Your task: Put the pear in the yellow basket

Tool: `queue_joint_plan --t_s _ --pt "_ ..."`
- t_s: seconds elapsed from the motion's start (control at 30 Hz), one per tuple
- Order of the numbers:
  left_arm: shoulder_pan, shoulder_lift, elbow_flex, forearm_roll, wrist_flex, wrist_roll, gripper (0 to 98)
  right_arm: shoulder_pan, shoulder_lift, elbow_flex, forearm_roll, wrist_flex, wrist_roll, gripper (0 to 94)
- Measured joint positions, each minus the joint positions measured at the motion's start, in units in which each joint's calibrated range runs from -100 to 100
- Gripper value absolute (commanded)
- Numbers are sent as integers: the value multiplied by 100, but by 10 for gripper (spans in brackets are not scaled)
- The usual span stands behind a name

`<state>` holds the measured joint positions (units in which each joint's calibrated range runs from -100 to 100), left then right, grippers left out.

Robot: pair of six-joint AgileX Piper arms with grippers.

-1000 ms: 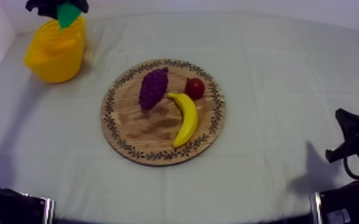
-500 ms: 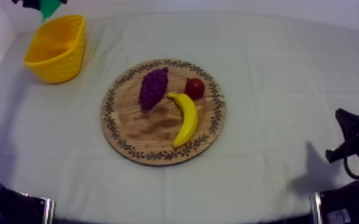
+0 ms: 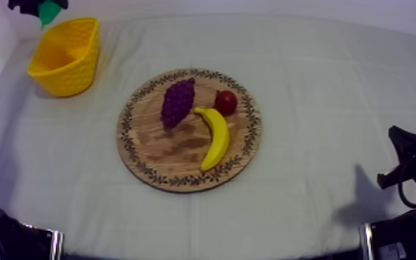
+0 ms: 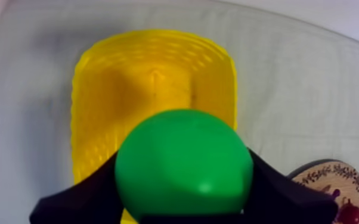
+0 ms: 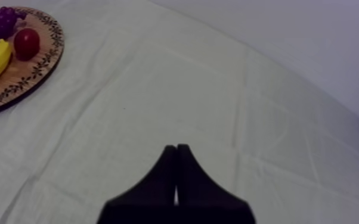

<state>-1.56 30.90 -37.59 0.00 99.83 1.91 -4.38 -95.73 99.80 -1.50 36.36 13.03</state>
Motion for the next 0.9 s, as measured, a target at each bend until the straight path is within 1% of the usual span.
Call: queue_joint_plan --t_s 0.03,0.07,0.2,0.57,0.9 --pt "-6 52 -11 32 -11 -4 547 0 0 0 0 0 0 4" --pt "-18 88 -22 0 -11 -7 549 0 0 0 0 0 0 4" --pt "-86 338 -69 52 -16 -35 552 0 0 0 0 0 0 4" --pt "-215 1158 -90 129 -292 -156 565 0 0 0 6 0 0 4" --pt "-252 1717 -174 162 -356 -191 566 0 0 0 0 0 0 4"
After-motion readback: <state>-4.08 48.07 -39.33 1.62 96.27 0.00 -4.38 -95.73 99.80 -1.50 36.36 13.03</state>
